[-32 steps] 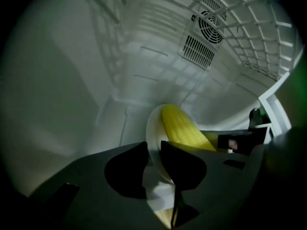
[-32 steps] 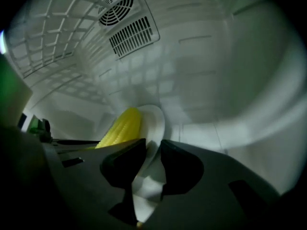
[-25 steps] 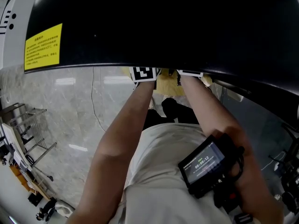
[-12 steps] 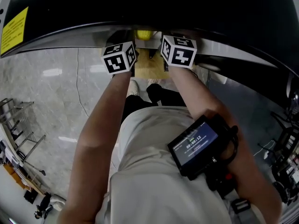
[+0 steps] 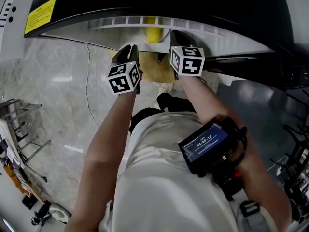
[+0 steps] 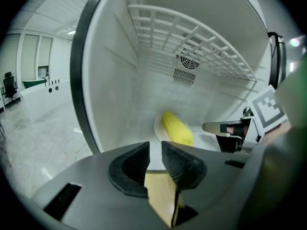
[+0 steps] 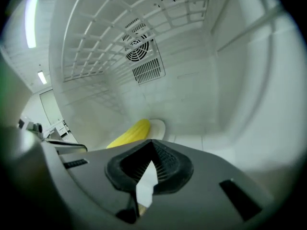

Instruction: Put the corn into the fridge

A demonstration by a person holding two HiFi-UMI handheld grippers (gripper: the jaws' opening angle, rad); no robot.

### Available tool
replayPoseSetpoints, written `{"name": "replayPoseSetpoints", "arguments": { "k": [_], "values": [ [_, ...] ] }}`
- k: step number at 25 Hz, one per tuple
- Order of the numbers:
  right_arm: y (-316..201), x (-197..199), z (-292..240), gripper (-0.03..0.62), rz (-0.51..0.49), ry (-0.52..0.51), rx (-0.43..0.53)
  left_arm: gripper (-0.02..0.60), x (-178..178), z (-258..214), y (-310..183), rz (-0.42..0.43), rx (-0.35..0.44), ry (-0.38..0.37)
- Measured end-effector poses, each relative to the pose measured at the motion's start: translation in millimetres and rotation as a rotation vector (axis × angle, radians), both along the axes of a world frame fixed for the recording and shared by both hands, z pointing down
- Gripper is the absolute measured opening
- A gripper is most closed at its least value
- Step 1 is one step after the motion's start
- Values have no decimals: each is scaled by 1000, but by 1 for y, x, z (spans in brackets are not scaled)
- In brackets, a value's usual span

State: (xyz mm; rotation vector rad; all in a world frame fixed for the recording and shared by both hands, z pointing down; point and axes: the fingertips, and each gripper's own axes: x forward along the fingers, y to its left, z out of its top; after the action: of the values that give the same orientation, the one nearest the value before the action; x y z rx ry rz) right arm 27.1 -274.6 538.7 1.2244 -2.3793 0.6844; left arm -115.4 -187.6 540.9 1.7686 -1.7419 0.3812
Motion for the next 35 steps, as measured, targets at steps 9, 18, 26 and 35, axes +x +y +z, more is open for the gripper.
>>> {"name": "replayPoseSetpoints", "arguments": {
  "k": [9,18,26,35],
  "values": [
    [42,-12,-23,8,-118,-43,12,9,0,-26,56,-73,70,33],
    [110,-34,-53,7,-288,-106,45,8,15,-43,129,-82,143,105],
    [165,-43,-78,8,-380,-140,66,8,21,-58,184,-86,174,102],
    [228,-38,-113,6,-497,-208,89,9,51,-92,229,3,232,122]
  ]
}}
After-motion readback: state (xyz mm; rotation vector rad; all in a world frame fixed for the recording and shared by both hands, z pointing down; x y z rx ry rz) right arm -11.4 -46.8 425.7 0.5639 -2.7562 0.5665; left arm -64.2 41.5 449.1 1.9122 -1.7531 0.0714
